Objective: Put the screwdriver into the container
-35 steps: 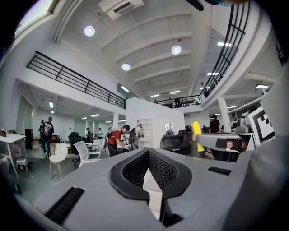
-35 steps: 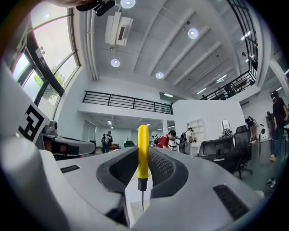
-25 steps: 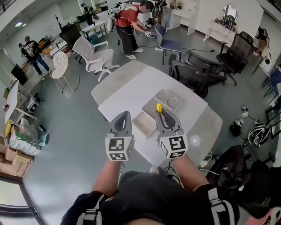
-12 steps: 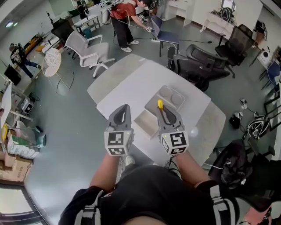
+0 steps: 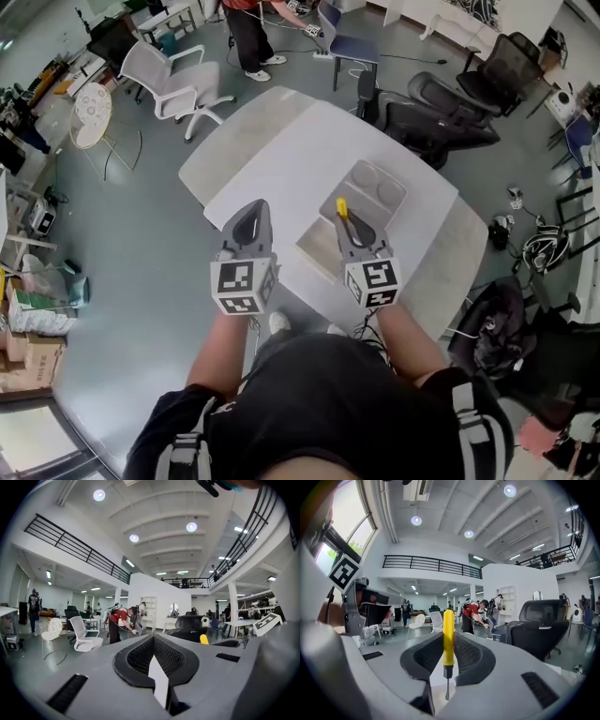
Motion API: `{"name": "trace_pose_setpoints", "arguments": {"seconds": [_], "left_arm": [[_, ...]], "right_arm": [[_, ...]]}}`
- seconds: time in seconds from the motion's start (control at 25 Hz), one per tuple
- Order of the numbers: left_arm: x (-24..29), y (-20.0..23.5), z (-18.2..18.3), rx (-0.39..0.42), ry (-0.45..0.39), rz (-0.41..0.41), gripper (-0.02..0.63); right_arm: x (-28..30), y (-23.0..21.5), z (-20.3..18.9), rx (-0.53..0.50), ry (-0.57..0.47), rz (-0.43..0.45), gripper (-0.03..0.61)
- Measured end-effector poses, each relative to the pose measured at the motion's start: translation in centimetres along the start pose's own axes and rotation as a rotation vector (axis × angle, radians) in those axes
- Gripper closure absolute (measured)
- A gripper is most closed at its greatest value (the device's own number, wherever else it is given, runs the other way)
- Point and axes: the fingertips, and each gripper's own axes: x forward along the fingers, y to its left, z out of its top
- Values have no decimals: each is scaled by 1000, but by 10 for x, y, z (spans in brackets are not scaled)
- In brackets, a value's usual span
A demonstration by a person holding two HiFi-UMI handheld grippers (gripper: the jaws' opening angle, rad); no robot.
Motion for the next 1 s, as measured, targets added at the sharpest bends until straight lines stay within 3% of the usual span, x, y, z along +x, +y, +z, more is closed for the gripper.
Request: {"name": "trace_pose_setpoints", "arguments": {"seconds": [0.56,1.0], "left_arm": [[2,40,-13,-23,26,58,607],[-13,43,-17,-29,36,98,607]], "right_arm": [[49,21,-116,8,371,163,514],[55,43,-195,10,616,272,514]]}}
